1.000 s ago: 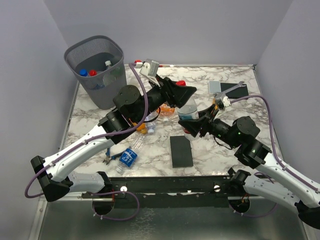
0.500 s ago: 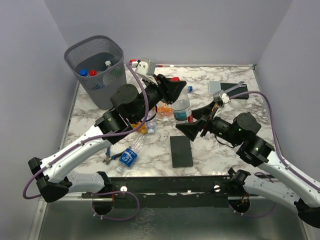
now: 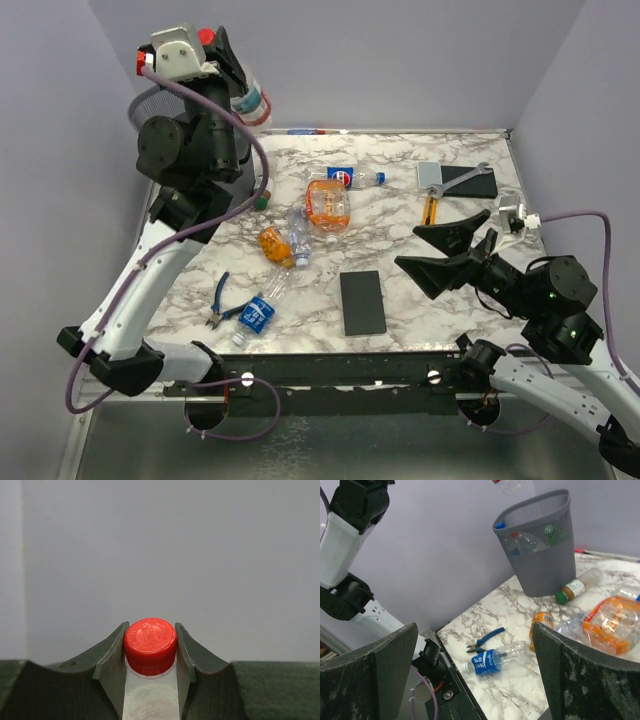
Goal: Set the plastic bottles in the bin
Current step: Place the plastic bottle at the center of the board.
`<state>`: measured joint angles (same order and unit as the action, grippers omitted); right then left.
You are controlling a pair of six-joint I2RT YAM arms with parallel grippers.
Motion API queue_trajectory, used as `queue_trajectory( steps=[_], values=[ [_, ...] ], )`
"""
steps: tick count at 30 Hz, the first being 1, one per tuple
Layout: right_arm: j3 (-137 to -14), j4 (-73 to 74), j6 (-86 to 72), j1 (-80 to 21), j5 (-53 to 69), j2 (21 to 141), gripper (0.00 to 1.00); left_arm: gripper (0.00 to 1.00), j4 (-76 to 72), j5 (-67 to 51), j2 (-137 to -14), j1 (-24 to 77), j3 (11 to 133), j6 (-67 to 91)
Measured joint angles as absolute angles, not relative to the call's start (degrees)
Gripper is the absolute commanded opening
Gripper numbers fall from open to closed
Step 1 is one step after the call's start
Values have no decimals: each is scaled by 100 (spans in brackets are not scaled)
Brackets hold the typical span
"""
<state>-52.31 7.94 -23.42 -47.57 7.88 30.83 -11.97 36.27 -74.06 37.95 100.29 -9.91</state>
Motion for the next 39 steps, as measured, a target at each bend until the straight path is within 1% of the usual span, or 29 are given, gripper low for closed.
queue_trajectory(
  steps=[3,7,13,21,29,30,31,32,33,37,38,39],
  values=[
    [-4716,790,-2569,-4757,543,2755,100,0,-2032,3835,-7734,3264,9887,-1417],
    [-4130,952,-2897,-4757,416,2556,100,0,-3256,3913,-8490,2447,9677,-1789],
    [-3760,1184,-3179,-4757,279,2255,100,0,-4506,4034,-9666,1616,9673,-1874],
    [-3750,1448,-3181,-4757,-134,2053,100,0,-5260,4101,-10315,1168,9673,-1894],
    [-3625,1514,-3146,-4757,-399,2034,100,0,-5199,4062,-10954,718,9870,-1570],
    [-3577,1516,-3146,-4757,-427,2062,100,7,-4950,3977,-11345,657,10044,-1367],
    [-3577,1514,-3146,-4757,-429,2062,100,16,-4950,3977,-11345,657,10044,-1367],
    [-3570,1514,-3148,-4757,-447,2060,100,31,-4877,3957,-11432,657,10047,-1291],
    [-3564,1514,-3151,-4757,-467,2058,100,43,-4851,3940,-11474,657,10049,-1227],
    [-3529,1525,-3153,-4757,-539,2053,100,86,-4687,3889,-11618,661,10042,-891],
    [-3529,1529,-3153,-4757,-548,2053,100,97,-4659,3879,-11618,661,10040,-779],
    [-3529,1529,-3153,-4757,-556,2053,100,99,-4657,3874,-11618,661,10038,-692]
  ],
)
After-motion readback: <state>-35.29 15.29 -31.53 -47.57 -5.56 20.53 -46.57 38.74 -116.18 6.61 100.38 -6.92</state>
